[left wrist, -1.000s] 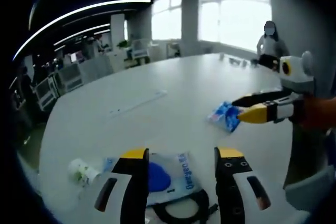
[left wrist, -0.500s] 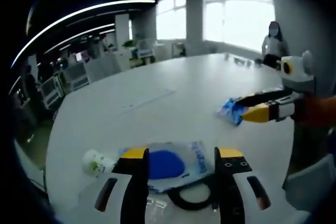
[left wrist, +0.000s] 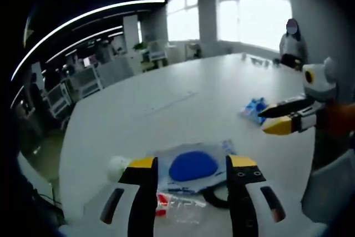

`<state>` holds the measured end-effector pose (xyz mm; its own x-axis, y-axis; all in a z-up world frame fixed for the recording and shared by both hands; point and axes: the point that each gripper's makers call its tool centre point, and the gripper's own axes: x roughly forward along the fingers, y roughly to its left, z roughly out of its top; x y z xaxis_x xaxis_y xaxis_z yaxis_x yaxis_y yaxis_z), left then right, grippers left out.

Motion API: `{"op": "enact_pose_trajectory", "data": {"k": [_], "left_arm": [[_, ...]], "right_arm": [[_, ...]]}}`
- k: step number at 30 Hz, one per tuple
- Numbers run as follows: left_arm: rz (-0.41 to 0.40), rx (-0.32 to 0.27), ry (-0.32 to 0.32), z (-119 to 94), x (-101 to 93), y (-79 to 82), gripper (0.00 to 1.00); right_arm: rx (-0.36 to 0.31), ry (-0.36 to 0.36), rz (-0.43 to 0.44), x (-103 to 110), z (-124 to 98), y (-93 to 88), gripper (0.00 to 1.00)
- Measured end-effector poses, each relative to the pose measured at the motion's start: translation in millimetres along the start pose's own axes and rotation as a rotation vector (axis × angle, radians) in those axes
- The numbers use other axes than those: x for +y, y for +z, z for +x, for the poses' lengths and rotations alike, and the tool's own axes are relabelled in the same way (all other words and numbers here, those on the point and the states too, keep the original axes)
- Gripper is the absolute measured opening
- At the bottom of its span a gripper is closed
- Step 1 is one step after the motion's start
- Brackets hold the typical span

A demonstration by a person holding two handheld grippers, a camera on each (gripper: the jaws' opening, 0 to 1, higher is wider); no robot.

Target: Arrange the tabletop items into an orderly group along one side of the table until the central work area is clear of visible clutter.

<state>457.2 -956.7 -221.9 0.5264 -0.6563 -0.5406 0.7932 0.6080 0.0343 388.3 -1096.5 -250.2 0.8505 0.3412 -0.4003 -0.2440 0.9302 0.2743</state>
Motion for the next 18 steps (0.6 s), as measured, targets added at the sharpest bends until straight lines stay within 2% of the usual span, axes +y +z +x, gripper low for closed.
{"op": "enact_pose_trajectory", "data": {"k": [8, 12, 14, 15, 17, 18], "left_arm": [[0.021, 0.008, -0.008, 4.0, 17.0, -0.1, 0.46], [0.034, 0.016, -0.016, 8.8, 24.3, -1.3, 0.45], [0.037, 0.017, -0.020, 9.7, 26.0, -1.0, 0.45], [0.038, 0.018, -0.021, 10.8, 27.6, -1.0, 0.45], [0.047, 0.021, -0.025, 12.5, 29.3, -1.3, 0.45], [0.046, 0.022, -0.028, 13.2, 30.0, -1.1, 0.45]], "right_arm": [[0.021, -0.031, 0.059, 6.9, 9.6, -10.2, 0.40], [0.051, -0.055, 0.088, 7.6, 16.2, -19.6, 0.39], [0.048, -0.059, 0.123, 8.3, 19.7, -21.7, 0.40], [0.076, -0.073, 0.132, 6.7, 20.8, -27.6, 0.39], [0.053, -0.087, 0.177, 5.6, 23.9, -27.2, 0.39], [0.071, -0.094, 0.192, 4.8, 24.1, -31.2, 0.38]]}}
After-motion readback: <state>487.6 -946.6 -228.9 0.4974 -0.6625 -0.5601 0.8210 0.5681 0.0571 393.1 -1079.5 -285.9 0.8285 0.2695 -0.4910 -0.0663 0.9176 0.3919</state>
